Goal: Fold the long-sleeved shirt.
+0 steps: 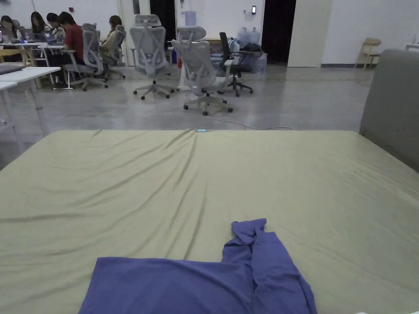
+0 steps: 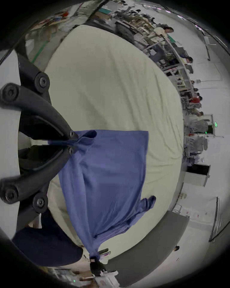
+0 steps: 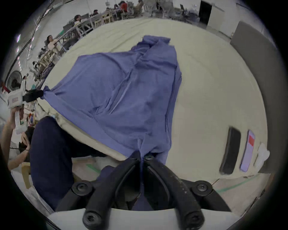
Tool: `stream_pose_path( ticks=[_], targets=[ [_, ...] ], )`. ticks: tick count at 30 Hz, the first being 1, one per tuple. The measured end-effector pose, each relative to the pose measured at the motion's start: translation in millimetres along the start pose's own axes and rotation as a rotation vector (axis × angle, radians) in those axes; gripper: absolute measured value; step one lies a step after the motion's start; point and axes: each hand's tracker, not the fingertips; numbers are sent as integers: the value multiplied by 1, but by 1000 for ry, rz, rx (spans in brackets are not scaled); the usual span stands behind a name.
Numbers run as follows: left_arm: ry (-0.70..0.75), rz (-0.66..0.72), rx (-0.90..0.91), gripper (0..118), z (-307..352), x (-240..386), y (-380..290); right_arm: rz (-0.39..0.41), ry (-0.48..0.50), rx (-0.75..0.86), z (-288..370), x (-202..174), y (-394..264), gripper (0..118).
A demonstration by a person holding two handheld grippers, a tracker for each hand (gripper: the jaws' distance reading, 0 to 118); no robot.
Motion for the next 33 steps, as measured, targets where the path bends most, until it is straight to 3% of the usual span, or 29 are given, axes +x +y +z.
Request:
stream_pose_path(
  ticks=[3,4,5,6,7,8,9,11,12,13,14,15,17,18,19,20,22,23,24,30,33],
  targets=[
    [-4,38,0,5,-6,-2,-7,-102,39,18,-10,5,1,6],
    [-11,53,5,22,-6,-4,-7,-117,44,26,-11,11,-1,10],
    [-7,62,17,61,-7,-5,-6,-125,34,65,-10,12,0,28],
    [47,59,48,117,-8,-4,-3,-115,-16,133,-9,11,0,81],
    [39,68,82,117,-7,-2,-3,-96,-82,166,-9,9,1,118],
    [-25,67,157,110,3,-6,-4,-88,-130,186,-7,12,1,118],
    [-41,100,177,109,6,-4,0,-88,-176,235,5,16,6,110],
    [-31,106,163,112,14,4,8,-153,-93,269,11,20,13,110],
    [-30,109,161,111,15,9,11,-181,-77,271,9,21,8,103],
    [-35,106,165,99,17,13,12,-188,-61,271,10,23,10,84],
    [-50,94,154,69,21,17,13,-214,-48,304,13,24,10,45],
    [-45,43,145,0,25,28,17,-227,-44,368,16,24,11,4],
    [94,-32,236,1,29,48,16,-208,-159,414,18,9,22,4],
    [100,-11,281,1,33,54,16,-187,-177,438,20,6,30,9],
    [23,0,304,1,38,58,21,-187,-170,475,21,6,38,30],
    [-58,50,316,1,40,61,25,-182,-145,499,16,4,58,30],
    [-89,102,318,1,40,68,33,-189,-116,483,9,8,100,56],
    [-82,84,319,1,41,65,42,-191,-114,481,1,12,128,98],
    [-92,69,323,1,41,67,46,-180,-107,562,-5,26,159,118],
    [-67,63,395,1,37,68,75,-274,-52,430,-85,85,346,118],
    [-71,104,421,1,36,66,91,-381,-85,280,-138,117,403,118]
  ],
)
